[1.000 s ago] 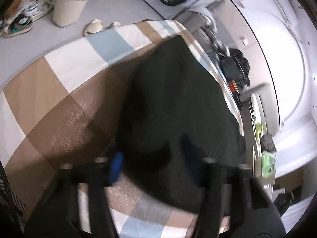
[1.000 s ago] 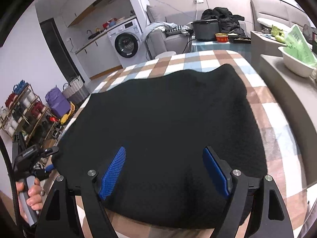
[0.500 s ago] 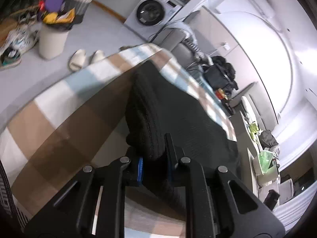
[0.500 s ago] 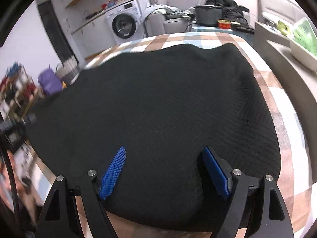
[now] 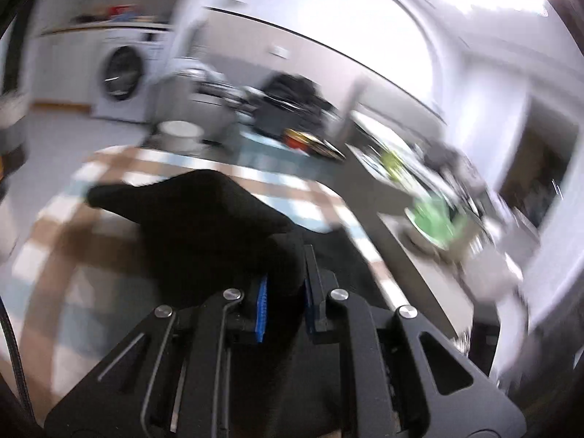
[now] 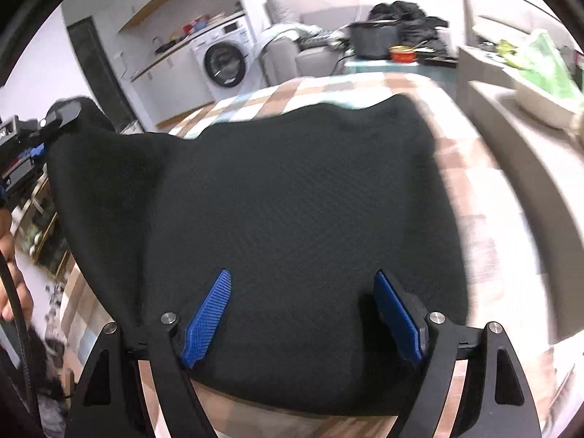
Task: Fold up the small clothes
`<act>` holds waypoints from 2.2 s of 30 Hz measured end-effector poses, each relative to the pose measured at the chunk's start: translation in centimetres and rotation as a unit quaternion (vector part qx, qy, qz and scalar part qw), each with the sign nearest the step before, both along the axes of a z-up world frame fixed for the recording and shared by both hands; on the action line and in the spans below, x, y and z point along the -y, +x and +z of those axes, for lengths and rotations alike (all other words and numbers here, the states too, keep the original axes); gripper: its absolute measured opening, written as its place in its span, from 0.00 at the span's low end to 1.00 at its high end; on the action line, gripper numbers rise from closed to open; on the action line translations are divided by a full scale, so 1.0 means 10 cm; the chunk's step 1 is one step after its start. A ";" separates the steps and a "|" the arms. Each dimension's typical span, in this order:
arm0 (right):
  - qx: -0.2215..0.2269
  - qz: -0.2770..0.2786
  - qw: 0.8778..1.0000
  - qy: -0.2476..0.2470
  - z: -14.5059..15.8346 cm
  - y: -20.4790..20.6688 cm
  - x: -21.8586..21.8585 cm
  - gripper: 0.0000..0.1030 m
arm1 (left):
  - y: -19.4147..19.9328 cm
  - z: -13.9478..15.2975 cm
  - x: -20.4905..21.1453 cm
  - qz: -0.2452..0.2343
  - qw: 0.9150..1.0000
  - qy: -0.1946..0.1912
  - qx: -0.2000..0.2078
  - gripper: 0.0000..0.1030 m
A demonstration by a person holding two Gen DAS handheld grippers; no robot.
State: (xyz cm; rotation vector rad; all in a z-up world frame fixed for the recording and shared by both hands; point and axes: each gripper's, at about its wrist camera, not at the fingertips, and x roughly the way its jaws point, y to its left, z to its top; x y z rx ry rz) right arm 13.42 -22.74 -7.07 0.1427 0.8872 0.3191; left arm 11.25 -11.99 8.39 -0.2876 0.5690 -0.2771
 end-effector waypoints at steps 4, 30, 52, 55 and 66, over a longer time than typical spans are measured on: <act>0.012 -0.047 0.999 0.003 0.12 0.00 0.37 0.80 | 0.16 -0.26 0.85 -0.120 0.991 0.035 -0.054 0.18; -0.066 0.013 0.995 0.078 -0.05 0.25 0.23 0.71 | 0.07 -1.17 -0.39 -0.058 0.987 0.024 -0.146 0.63; 0.044 0.021 0.997 0.067 0.67 0.08 0.11 0.06 | 0.22 -1.29 -0.74 -0.008 0.988 0.013 -0.154 0.63; 0.063 0.009 0.997 0.034 0.76 -0.23 0.22 0.06 | 0.22 -1.28 -0.72 -0.011 0.988 0.014 -0.155 0.63; -0.063 -0.004 0.997 0.045 0.04 -0.18 0.62 0.29 | 0.27 -1.38 -0.58 -0.017 0.984 0.021 -0.174 0.63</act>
